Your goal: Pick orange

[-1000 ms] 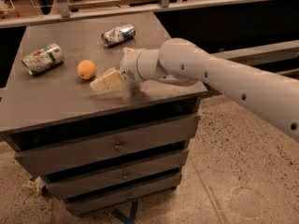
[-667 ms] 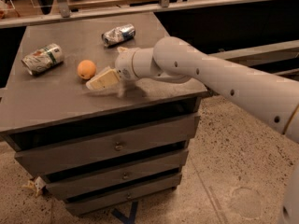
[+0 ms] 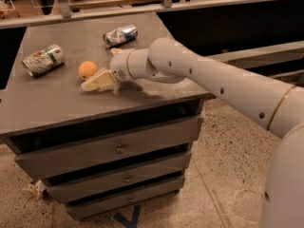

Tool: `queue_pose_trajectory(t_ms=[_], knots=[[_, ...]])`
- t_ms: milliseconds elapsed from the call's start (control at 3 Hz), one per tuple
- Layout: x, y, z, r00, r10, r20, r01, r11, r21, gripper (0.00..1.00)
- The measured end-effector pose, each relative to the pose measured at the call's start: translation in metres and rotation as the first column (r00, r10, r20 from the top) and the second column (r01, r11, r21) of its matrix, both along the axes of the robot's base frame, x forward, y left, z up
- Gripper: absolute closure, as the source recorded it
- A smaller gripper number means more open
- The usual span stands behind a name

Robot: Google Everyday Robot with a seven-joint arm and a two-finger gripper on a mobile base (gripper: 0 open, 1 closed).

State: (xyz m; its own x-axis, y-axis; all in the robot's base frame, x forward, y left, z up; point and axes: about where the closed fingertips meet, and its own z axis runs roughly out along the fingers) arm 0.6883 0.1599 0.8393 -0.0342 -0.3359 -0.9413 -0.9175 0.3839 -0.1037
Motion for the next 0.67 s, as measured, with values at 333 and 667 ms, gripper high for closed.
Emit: queue_pose_trajectory(t_ms=[333,667], knots=[[0.002,0.012,-0.002,0.9997,0.026,-0.001,-0.026,1.0,0.014,0.0],[0.002,0.025,0.001,0.998,0.062,0.01,-0.063,0.998,0.022,0.19]])
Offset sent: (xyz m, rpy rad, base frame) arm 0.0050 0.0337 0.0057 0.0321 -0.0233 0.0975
